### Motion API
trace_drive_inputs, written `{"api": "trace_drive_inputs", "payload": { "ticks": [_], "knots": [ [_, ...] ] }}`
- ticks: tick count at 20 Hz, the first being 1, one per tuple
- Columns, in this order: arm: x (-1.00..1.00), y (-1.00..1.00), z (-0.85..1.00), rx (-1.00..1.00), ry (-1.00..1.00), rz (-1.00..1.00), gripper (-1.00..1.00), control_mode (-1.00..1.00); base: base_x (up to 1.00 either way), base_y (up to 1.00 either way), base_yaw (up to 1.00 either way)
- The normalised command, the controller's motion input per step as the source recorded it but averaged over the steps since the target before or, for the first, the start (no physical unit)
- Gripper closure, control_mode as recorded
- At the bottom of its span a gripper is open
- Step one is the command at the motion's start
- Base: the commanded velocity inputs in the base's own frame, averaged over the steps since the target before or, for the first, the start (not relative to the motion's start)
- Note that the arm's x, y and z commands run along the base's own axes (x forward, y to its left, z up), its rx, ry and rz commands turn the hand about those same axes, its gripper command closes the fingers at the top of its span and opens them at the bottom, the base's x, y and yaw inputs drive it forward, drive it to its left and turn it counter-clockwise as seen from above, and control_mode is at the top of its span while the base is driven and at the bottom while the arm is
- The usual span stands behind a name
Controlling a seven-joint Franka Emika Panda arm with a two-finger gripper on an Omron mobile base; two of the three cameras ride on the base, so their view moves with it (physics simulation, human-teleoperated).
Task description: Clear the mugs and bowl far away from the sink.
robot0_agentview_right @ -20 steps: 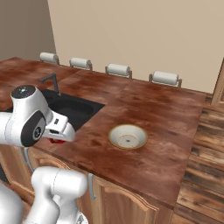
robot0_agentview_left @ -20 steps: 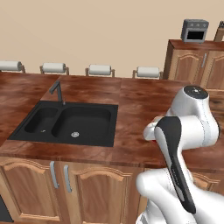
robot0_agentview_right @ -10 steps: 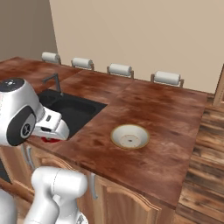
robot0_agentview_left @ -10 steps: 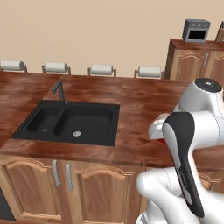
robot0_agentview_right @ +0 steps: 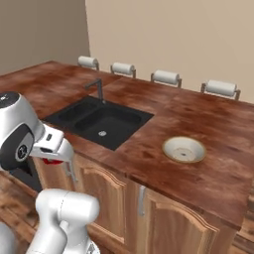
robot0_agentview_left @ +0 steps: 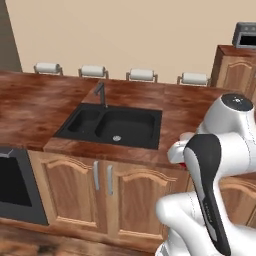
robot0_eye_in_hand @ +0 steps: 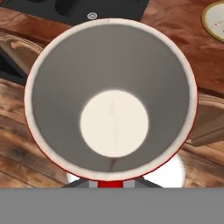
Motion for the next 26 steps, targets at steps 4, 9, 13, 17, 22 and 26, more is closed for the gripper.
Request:
{"api": "trace_drive_inputs", "payload": {
  "ticks": [4,9,13,17,22,26],
  "knots": [
    [0.00,0.00,0.00,0.00,0.00,0.00,1.00,1.00,-0.22,-0.34,0.31],
    [0.00,0.00,0.00,0.00,0.00,0.00,1.00,1.00,0.00,-0.11,0.79],
    [0.00,0.00,0.00,0.00,0.00,0.00,1.00,1.00,0.00,0.00,1.00],
    [0.00,0.00,0.00,0.00,0.00,0.00,1.00,1.00,0.00,0.06,1.00],
    [0.00,0.00,0.00,0.00,0.00,0.00,1.00,1.00,0.00,0.00,1.00],
    [0.00,0.00,0.00,0.00,0.00,0.00,1.00,1.00,0.00,0.00,1.00]
  ]
}}
